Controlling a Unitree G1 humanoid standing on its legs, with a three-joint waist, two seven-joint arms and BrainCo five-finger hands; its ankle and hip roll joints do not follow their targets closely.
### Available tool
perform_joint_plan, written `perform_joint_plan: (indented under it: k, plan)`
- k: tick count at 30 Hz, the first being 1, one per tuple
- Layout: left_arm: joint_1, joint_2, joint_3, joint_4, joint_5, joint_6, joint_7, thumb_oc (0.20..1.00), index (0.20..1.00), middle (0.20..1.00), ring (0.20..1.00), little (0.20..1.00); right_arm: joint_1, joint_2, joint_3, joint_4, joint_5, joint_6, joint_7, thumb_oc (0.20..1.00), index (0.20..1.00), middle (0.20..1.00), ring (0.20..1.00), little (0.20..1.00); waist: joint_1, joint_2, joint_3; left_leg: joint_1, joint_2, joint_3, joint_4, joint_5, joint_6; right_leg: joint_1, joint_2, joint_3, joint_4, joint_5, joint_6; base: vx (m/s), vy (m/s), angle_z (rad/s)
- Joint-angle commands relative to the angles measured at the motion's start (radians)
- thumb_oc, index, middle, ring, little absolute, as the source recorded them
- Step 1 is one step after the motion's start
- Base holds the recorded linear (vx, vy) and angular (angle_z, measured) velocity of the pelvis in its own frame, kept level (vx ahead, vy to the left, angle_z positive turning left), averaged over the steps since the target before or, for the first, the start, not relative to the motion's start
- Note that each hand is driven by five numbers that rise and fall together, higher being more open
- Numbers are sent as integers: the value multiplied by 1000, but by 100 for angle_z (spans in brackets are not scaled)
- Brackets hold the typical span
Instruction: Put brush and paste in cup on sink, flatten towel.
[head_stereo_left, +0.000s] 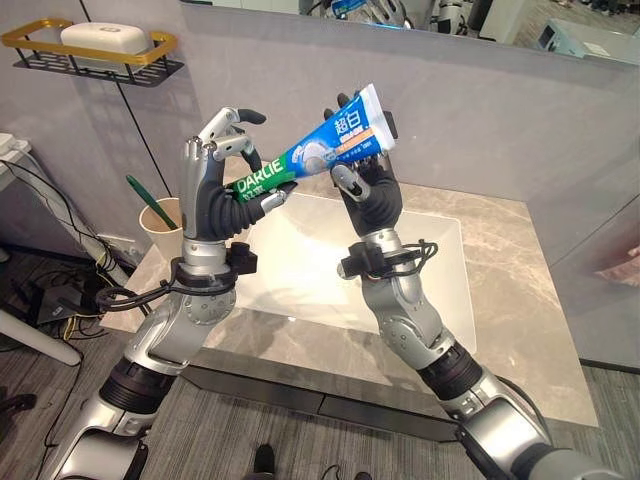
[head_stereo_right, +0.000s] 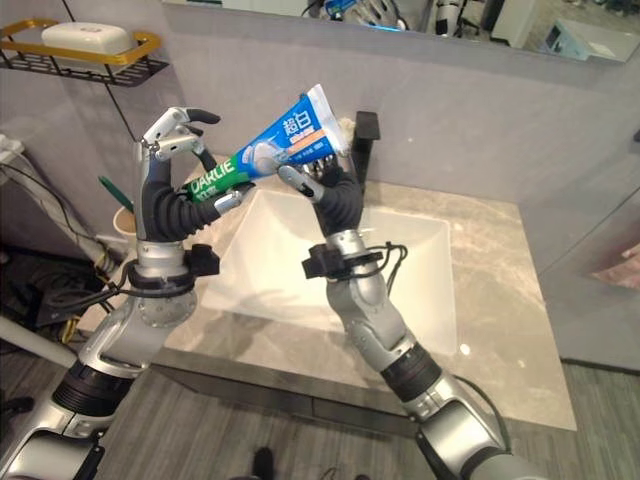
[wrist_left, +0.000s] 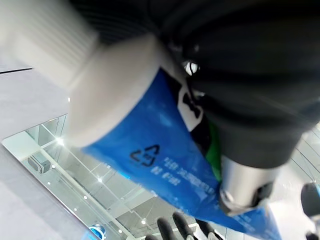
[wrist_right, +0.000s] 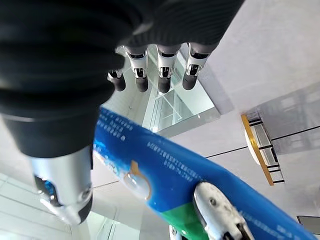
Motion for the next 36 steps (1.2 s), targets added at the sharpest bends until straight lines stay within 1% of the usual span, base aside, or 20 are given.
perform_joint_plan:
  k: [1, 8, 9, 13, 14, 22, 26, 27, 28, 29, 30, 31, 32, 36]
  plan:
    - [-69, 29, 31, 25, -23, -44, 6, 200, 200, 200, 200, 200, -122, 37, -33, 4, -40, -36, -8, 1000, 1000, 1000, 1000, 1000, 9, -29, -38, -11, 19, 3, 4, -36, -25, 9, -114, 15, 30, 27, 92, 0, 0, 0]
    - [-51, 27, 28, 25, -30, -48, 2, 200, 200, 200, 200, 200, -140, 56, -38, -7, -44, -46, -22, 1000, 1000, 1000, 1000, 1000, 14, -31, -35, -13, 20, 0, 4, -35, -24, 8, -113, 13, 31, 25, 91, 0, 0, 0]
    - [-49, 27, 28, 26, -30, -47, 3, 200, 200, 200, 200, 200, -141, 58, -38, -8, -42, -48, -22, 953, 953, 953, 953, 953, 15, -31, -34, -14, 20, 0, 4, -34, -25, 8, -112, 12, 31, 25, 91, 0, 0, 0]
    - [-41, 24, 24, 28, -32, -51, 0, 200, 200, 200, 200, 200, -140, 63, -37, -14, -33, -53, -21, 460, 460, 460, 460, 460, 18, -34, -31, -14, 20, 0, 4, -34, -24, 8, -112, 10, 32, 25, 90, 0, 0, 0]
    - [-40, 24, 21, 29, -32, -51, -2, 200, 200, 200, 200, 200, -137, 65, -32, -17, -27, -53, -17, 200, 200, 200, 200, 200, 19, -35, -30, -13, 20, 0, 4, -34, -24, 9, -112, 10, 32, 25, 90, 0, 0, 0]
    - [-23, 21, 21, 29, -34, -52, -1, 200, 200, 200, 200, 200, -122, 78, -33, -19, -7, -65, -18, 200, 200, 200, 200, 200, 20, -37, -29, -14, 21, 0, 4, -35, -23, 8, -111, 7, 32, 25, 91, 0, 0, 0]
    - [-11, 18, 23, 28, -38, -47, 4, 200, 200, 200, 200, 200, -116, 88, -49, -12, -15, -74, -50, 200, 200, 200, 200, 200, 22, -39, -27, -15, 20, -2, 4, -36, -22, 6, -112, 7, 33, 26, 91, 0, 0, 0]
    - [-6, 16, 28, 29, -40, -48, 10, 244, 244, 244, 244, 244, -115, 93, -58, -8, -34, -81, -76, 200, 200, 200, 200, 200, 25, -40, -27, -16, 19, -3, 4, -36, -23, 7, -112, 5, 33, 26, 91, 0, 0, 0]
    - [-3, 13, 32, 28, -43, -49, 16, 322, 322, 322, 322, 322, -115, 98, -68, -6, -45, -87, -95, 200, 200, 200, 200, 200, 26, -39, -26, -17, 19, -4, 4, -36, -22, 8, -113, 4, 33, 26, 91, 0, 0, 0]
    - [-3, 14, 32, 27, -43, -49, 16, 442, 442, 442, 442, 442, -115, 98, -68, -7, -47, -87, -97, 200, 200, 200, 200, 200, 26, -40, -26, -16, 18, -4, 4, -36, -22, 8, -113, 4, 33, 26, 91, 0, 0, 0]
    - [0, 13, 35, 25, -43, -48, 22, 542, 542, 542, 542, 542, -115, 105, -77, -3, -59, -92, -116, 200, 200, 200, 200, 200, 27, -39, -26, -16, 18, -5, 4, -36, -22, 9, -113, 2, 34, 26, 91, -3, 7, 3]
    - [0, 10, 40, 22, -44, -47, 29, 849, 849, 849, 849, 849, -118, 111, -88, 0, -76, -96, -137, 200, 200, 200, 200, 200, 30, -39, -25, -17, 17, -6, 4, -36, -22, 10, -114, 0, 35, 25, 92, -4, 8, 4]
    - [2, 10, 45, 17, -43, -47, 34, 1000, 1000, 1000, 1000, 1000, -121, 113, -96, -1, -83, -100, -148, 200, 200, 200, 200, 200, 33, -39, -25, -18, 16, -8, 4, -35, -22, 10, -115, -1, 36, 25, 91, -3, 6, 3]
    - [8, 9, 60, -9, -40, -48, 46, 1000, 1000, 1000, 1000, 1000, -138, 119, -118, 2, -113, -104, -186, 200, 200, 200, 200, 200, 40, -38, -25, -20, 13, -13, 4, -35, -21, 11, -117, -6, 39, 24, 91, -5, 5, 7]
